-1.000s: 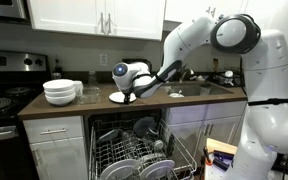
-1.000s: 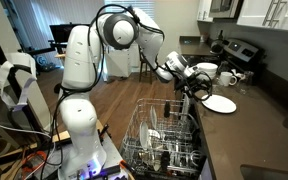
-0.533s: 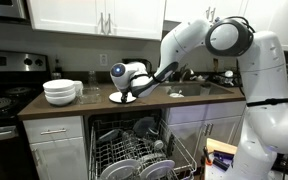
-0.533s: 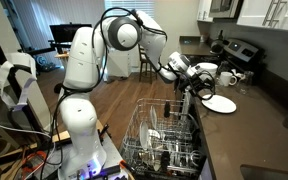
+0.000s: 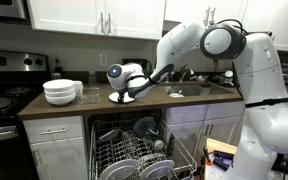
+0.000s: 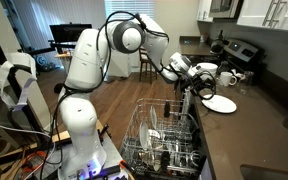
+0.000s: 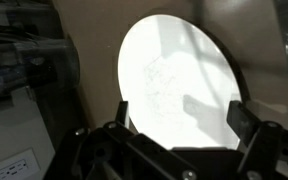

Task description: Take the white plate from the countertop and place it in the dishwasher at the left

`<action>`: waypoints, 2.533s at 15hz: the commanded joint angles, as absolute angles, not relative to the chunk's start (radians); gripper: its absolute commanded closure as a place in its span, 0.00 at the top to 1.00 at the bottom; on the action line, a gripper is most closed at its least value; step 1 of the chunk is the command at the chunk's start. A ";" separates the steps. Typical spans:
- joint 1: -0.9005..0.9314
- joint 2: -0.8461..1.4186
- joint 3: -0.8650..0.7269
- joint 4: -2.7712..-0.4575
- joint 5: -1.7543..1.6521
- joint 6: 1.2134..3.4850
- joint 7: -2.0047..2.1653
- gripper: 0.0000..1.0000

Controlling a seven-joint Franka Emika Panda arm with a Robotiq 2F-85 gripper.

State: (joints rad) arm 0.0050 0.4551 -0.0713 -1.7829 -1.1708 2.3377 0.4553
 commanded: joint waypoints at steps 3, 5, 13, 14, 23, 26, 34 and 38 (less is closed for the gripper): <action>0.011 0.497 -0.062 -1.723 -1.158 2.351 0.454 1.00; 0.017 0.501 -0.060 -1.714 -1.155 2.342 0.449 1.00; 0.047 0.491 -0.058 -1.711 -1.160 2.284 0.432 1.00; 0.045 0.492 -0.057 -1.710 -1.156 2.291 0.431 1.00; 0.016 0.524 -0.057 -1.704 -1.098 2.320 0.417 1.00; 0.020 0.535 -0.071 -1.704 -1.112 2.325 0.425 1.00; 0.025 0.544 -0.079 -1.704 -1.127 2.337 0.427 0.48; 0.025 0.552 -0.083 -1.706 -1.149 2.350 0.421 0.35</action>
State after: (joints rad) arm 0.0286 0.5299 -0.0722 -1.7273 -1.1249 2.3244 0.4501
